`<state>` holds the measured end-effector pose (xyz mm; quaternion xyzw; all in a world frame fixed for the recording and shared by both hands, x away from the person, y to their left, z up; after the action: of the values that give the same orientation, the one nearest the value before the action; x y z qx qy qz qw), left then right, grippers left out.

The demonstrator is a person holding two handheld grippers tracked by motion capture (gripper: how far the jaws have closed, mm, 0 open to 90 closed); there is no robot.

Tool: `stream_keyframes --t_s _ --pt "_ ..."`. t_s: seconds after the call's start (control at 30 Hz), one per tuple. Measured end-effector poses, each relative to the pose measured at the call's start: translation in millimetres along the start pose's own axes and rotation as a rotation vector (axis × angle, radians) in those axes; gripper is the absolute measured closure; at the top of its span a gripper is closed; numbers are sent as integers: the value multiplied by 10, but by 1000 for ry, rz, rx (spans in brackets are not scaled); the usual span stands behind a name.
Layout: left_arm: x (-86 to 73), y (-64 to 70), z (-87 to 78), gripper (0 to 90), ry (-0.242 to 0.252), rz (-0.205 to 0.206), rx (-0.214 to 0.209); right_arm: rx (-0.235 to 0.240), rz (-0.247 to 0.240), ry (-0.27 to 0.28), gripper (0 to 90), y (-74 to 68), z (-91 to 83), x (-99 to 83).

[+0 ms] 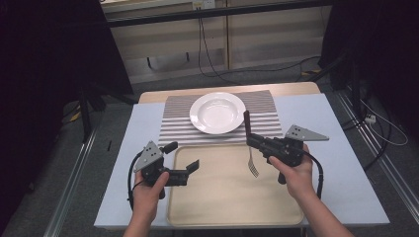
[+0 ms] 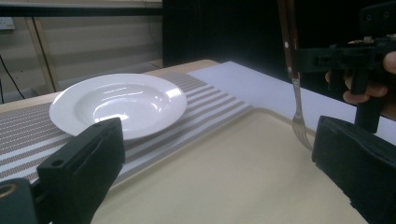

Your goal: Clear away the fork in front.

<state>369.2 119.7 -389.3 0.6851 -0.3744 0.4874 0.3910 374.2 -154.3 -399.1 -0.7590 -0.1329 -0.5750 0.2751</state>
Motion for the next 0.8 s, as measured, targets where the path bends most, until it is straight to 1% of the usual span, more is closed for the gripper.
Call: stream_keyframes --t_s 0.1,0.13,0.2,0.27,0.4,0.47,0.5,0.57,0.7,0.73,0.8 --pt "56 7 48 28 4 -13 -8 2 -9 -2 781 -42 29 -30" --pt "73 6 64 28 -2 -6 -5 5 -8 -6 781 -51 38 -44" --pt "111 12 104 28 2 -9 -6 4 -10 -11 781 -65 61 -75" --pt "144 14 146 28 -5 -5 -2 12 -1 -20 781 -83 86 -103" --pt "207 37 260 26 -9 -7 -15 19 -13 -23 781 -139 119 -125" --pt "245 37 308 23 -10 -5 -11 26 -21 -24 781 -171 131 -131" --pt "266 39 331 21 -7 -13 -12 28 -20 -22 781 -185 138 -134" --pt "308 32 368 21 6 -17 -7 33 -27 -27 781 -214 152 -147" --pt "339 22 431 26 2 -25 6 43 -41 -28 781 -286 179 -164" --pt "357 14 469 29 4 -35 21 49 -44 -28 781 -310 189 -167" --pt "372 12 511 30 11 -53 29 51 -45 -27 781 -341 199 -170"
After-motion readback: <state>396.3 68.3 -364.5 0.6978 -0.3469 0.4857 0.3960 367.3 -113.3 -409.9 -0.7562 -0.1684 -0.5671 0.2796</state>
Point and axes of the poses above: each handheld gripper's, and its own axes: z roughly forward along the jaws, x roughly out of its top, y roughly to its right, the point moved 6 cm from there along z, roughly forward along the jaws, and after that the axes turned 14 degrees about -x, right-handed, at the moved point
